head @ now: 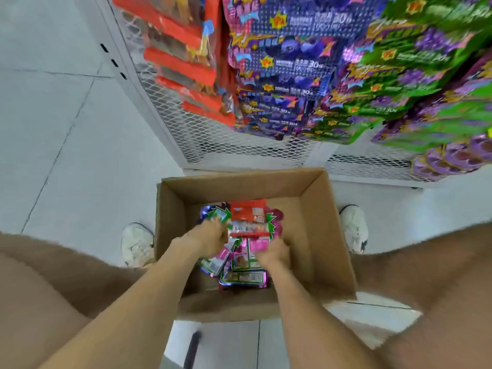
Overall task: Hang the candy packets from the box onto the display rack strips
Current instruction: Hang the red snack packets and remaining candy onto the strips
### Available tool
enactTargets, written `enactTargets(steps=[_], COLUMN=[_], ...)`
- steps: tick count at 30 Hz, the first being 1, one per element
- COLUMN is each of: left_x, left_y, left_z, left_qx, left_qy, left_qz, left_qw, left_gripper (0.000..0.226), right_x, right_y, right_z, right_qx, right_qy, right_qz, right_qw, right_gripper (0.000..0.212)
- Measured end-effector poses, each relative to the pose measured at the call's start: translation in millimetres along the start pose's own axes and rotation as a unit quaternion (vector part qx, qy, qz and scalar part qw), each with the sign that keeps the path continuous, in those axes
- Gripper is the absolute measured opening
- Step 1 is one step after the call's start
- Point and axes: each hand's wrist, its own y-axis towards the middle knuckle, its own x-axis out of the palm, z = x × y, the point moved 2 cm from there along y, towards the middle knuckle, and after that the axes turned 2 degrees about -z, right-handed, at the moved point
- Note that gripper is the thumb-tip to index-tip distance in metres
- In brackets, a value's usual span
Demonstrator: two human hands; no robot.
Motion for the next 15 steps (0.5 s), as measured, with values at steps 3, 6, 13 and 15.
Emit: enactTargets(steps=[3, 6, 13, 15], left_x=[2, -4, -32, -48], left_y=[6, 3, -22, -30], left_z=[2, 11, 57, 75], left_qx=[0.011, 0.0, 0.002, 0.005], left_qy=[-0.029, -0.092, -0.49, -0.613], left_qz=[-0.042, -0.053, -0.026, -0.038], left_qw=[0.999, 0.994, 0.871, 0.789], left_gripper=[0.031, 0.035, 0.046, 0.061], right_x=[-4, -29, -127, -141], right_y=[-4, -9, -72, -107], right_z=[-3, -12, -66, -77], right_qx=[0.03, 0.034, -0.166, -0.242], right_qy=[0.016, 0.018, -0.096, -0.197], right_qz=[-0.01, -0.042, -0.043, -0.007], right_qw=[0.999, 0.998, 0.981, 0.95], right_gripper=[0.043, 0.047, 0.037, 0.046])
